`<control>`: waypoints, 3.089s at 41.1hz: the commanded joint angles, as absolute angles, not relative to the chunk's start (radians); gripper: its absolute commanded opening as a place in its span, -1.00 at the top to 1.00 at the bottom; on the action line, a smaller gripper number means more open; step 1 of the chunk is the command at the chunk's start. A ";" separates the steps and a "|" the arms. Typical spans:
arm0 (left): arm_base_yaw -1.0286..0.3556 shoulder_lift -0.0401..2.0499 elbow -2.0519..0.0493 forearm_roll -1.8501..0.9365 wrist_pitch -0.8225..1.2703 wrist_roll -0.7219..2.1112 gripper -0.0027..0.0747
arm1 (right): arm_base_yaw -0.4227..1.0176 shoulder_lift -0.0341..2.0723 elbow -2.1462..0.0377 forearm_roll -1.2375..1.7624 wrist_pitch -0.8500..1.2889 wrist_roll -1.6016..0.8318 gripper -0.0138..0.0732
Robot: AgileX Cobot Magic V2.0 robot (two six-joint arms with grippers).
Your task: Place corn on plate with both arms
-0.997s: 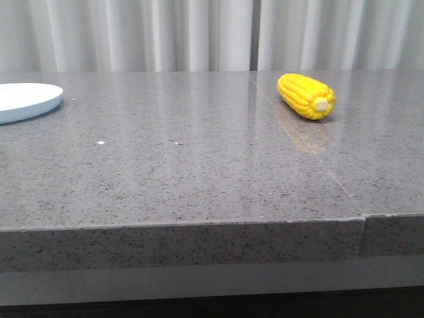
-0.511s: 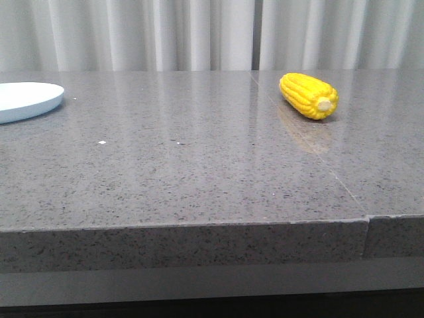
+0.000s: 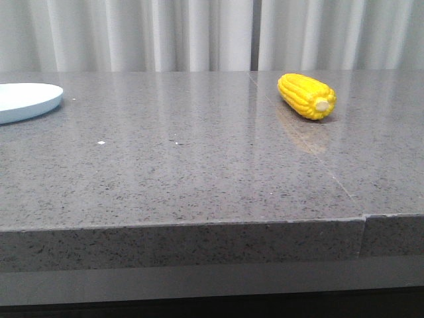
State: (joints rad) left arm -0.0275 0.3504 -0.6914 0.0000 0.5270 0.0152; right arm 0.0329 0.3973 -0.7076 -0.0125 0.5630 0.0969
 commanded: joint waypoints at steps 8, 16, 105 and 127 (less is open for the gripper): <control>-0.029 0.497 -0.709 -0.013 0.522 0.021 0.98 | 0.034 0.567 -0.730 -0.023 0.565 0.091 0.96; -0.029 0.564 -0.709 -0.023 0.523 0.021 0.98 | 0.034 0.647 -0.730 -0.023 0.584 0.091 0.88; 0.315 1.850 -1.516 -0.479 0.589 0.425 -0.32 | 0.034 0.686 -0.727 -0.024 0.581 0.076 -0.70; 0.298 1.876 -1.518 -0.459 0.614 0.439 0.08 | 0.034 0.686 -0.727 -0.024 0.581 0.076 -0.70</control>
